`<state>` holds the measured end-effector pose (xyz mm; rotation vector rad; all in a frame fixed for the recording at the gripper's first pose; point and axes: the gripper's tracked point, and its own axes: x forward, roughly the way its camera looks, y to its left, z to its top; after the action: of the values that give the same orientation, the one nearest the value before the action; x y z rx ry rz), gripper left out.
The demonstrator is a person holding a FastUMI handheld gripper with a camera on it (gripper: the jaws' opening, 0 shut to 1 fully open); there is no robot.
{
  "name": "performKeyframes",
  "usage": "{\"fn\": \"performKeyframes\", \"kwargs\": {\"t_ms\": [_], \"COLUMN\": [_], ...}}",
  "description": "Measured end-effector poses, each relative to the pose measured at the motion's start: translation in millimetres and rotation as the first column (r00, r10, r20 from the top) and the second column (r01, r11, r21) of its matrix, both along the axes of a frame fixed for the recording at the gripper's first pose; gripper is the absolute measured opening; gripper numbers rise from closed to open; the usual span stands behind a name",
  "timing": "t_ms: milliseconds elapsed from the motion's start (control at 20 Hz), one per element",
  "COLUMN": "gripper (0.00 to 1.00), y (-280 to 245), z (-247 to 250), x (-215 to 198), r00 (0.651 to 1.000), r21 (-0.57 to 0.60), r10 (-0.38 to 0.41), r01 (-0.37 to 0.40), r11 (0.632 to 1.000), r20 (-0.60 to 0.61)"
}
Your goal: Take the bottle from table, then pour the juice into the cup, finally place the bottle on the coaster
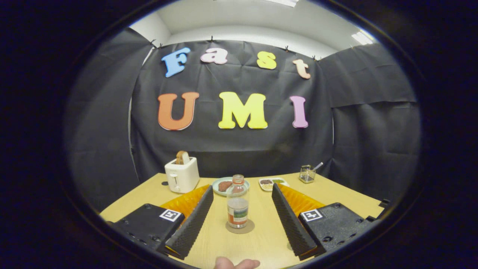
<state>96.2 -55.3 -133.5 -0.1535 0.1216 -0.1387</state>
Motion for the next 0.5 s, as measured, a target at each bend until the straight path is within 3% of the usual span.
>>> {"fn": "performKeyframes", "kwargs": {"t_ms": [250, 500], "gripper": [1.00, 1.00], "y": [35.0, 51.4], "z": [43.8, 51.9], "x": [-48.2, -82.7], "r00": [0.998, 0.997], "r21": [-0.011, 0.012], "r10": [0.056, 0.081], "r01": [-0.056, -0.081], "r11": [0.998, 0.997], "r20": [0.027, 0.020]}}
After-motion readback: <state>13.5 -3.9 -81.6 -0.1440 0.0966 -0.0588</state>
